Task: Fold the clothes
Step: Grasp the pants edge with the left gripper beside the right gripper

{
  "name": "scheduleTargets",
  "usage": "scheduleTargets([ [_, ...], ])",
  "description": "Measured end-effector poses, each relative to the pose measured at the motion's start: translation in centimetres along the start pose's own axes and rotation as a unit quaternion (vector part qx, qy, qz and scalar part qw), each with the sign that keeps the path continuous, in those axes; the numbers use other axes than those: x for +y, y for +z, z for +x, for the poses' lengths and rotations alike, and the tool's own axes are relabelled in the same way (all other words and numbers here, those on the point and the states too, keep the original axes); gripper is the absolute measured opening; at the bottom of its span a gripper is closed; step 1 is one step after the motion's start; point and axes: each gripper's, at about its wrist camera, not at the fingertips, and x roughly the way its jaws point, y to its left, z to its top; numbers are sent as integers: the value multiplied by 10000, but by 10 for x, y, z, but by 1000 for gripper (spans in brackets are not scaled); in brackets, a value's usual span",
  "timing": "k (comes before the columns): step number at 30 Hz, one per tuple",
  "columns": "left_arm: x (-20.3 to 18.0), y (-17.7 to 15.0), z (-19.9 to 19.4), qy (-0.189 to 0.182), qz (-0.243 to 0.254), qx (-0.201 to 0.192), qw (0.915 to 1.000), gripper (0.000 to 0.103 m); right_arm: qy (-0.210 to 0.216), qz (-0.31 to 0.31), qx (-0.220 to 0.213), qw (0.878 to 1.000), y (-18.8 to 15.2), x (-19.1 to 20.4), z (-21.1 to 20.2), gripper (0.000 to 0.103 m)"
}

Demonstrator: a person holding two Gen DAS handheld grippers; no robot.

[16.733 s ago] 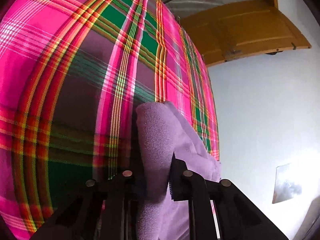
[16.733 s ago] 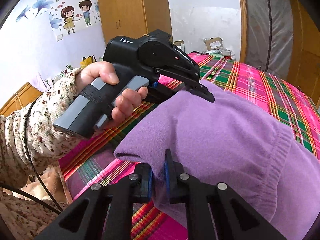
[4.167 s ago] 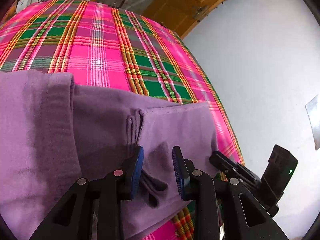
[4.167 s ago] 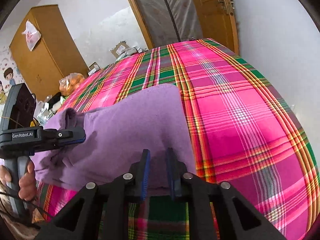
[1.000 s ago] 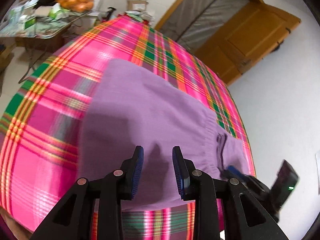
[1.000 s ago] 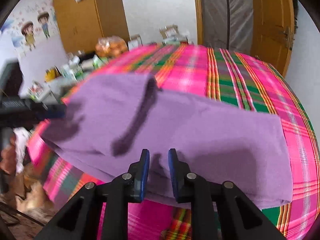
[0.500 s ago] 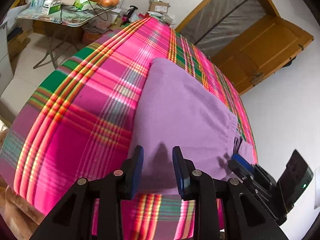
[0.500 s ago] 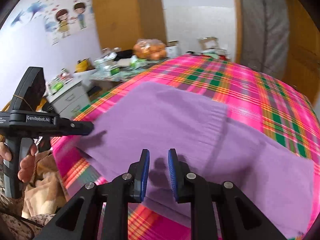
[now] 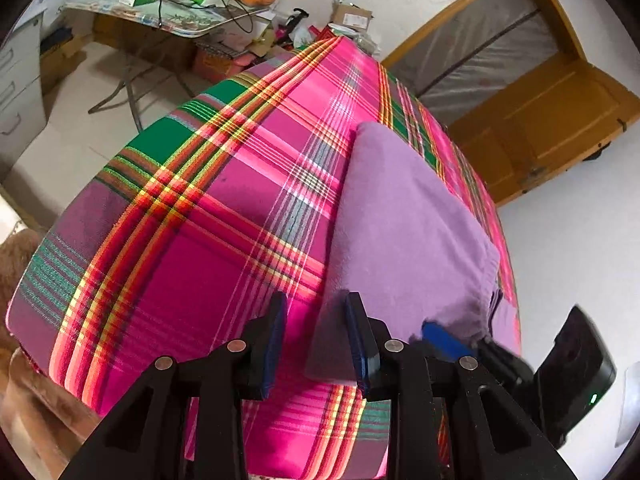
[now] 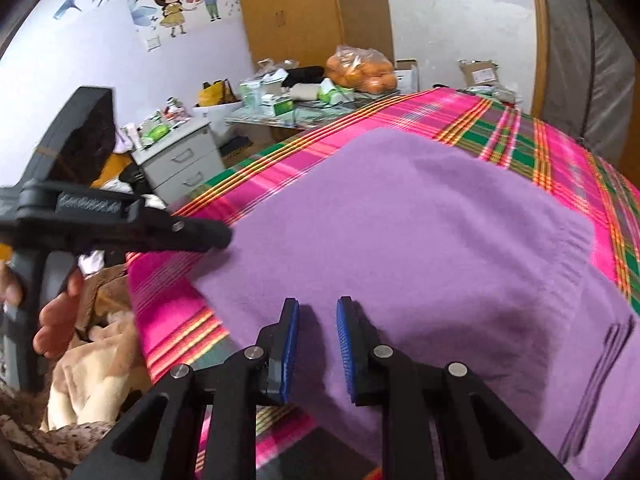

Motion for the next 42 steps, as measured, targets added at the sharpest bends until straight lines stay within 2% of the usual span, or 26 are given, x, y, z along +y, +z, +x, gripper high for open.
scheduleTargets([
  [9, 3, 7, 4, -120, -135, 16, 9998, 31, 398, -341, 38, 9986, 7, 22, 2, 21],
  [12, 3, 9, 6, -111, -143, 30, 9998, 31, 454, -441, 21, 9980, 12, 30, 9, 30],
  [14, 2, 12, 7, -75, -127, 42, 9999, 31, 535, -494, 11, 9973, 16, 35, 14, 46],
  [18, -3, 23, 13, 89, -1, 35, 10000, 31, 617, -597, 135, 9962, 19, 44, 24, 55],
  [24, -8, 46, 28, 67, 177, 129, 9997, 31, 300, -775, 90, 9965, 19, 53, 31, 55],
  [27, -8, 59, 40, -150, 240, 194, 9994, 31, 114, -859, 45, 9962, 17, 57, 34, 55],
  [31, -17, 76, 55, -212, 254, 366, 9988, 31, -104, -955, -9, 9954, 15, 62, 36, 55],
  [35, -37, 93, 73, 21, 764, 546, 9956, 31, -102, -918, -30, 9957, 14, 62, 36, 55],
  [42, -54, 119, 101, -67, 841, 684, 9941, 31, -77, -818, -76, 9966, 12, 59, 36, 55],
])
